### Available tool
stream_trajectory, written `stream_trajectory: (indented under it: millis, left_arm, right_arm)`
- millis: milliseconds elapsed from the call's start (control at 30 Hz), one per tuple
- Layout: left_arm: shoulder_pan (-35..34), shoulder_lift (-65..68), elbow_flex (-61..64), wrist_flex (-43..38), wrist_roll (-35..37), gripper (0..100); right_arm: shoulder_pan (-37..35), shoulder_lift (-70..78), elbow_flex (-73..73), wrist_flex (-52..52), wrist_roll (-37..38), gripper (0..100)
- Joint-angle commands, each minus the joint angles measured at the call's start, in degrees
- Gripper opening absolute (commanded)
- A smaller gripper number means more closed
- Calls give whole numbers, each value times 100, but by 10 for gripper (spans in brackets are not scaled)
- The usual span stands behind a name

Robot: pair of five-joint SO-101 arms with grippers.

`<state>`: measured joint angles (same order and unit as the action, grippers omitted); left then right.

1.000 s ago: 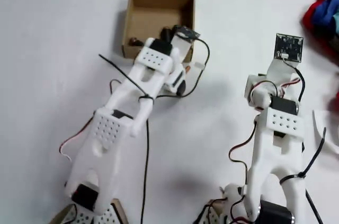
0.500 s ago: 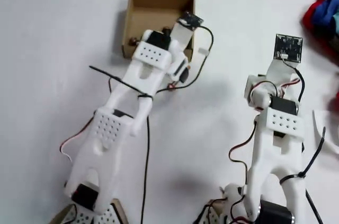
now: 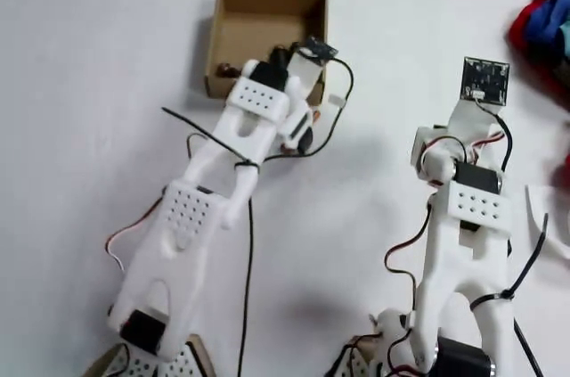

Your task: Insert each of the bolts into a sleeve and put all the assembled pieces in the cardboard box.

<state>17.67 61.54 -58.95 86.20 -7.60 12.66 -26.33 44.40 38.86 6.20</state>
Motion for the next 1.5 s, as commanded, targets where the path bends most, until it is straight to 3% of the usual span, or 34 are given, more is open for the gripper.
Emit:
stream_trajectory:
  millis: [0, 33, 167, 333, 467, 800, 1000, 1200, 1467]
  left_arm:
    - [-88, -26, -127, 70, -62, 50]
    - [-105, -26, -127, 79, -62, 10]
    - [-176, -26, -127, 299, -62, 20]
    - [-431, -35, -558, 1248, -246, 24]
    - [-730, -88, -980, 1644, -1090, 24]
    - [-826, -1582, 171, 1635, -4932, 24]
    - [-879, -2910, 2167, 1635, -5934, 24]
    - [-879, -3710, 4541, 1600, -8097, 23]
    - [-1116, -3710, 4804, 1301, -8035, 24]
  right_arm:
    - [22, -277, -35, -110, -53, 19]
    - [22, -277, -9, -110, -53, 19]
    - [13, -277, 176, -409, -53, 19]
    - [13, -277, 290, -593, -53, 19]
    - [13, -277, 290, -593, -53, 19]
    - [13, -277, 290, -593, -53, 19]
    - [13, -277, 290, -593, -53, 19]
    - [13, -277, 290, -593, -53, 19]
    - [4, -277, 290, -593, -53, 19]
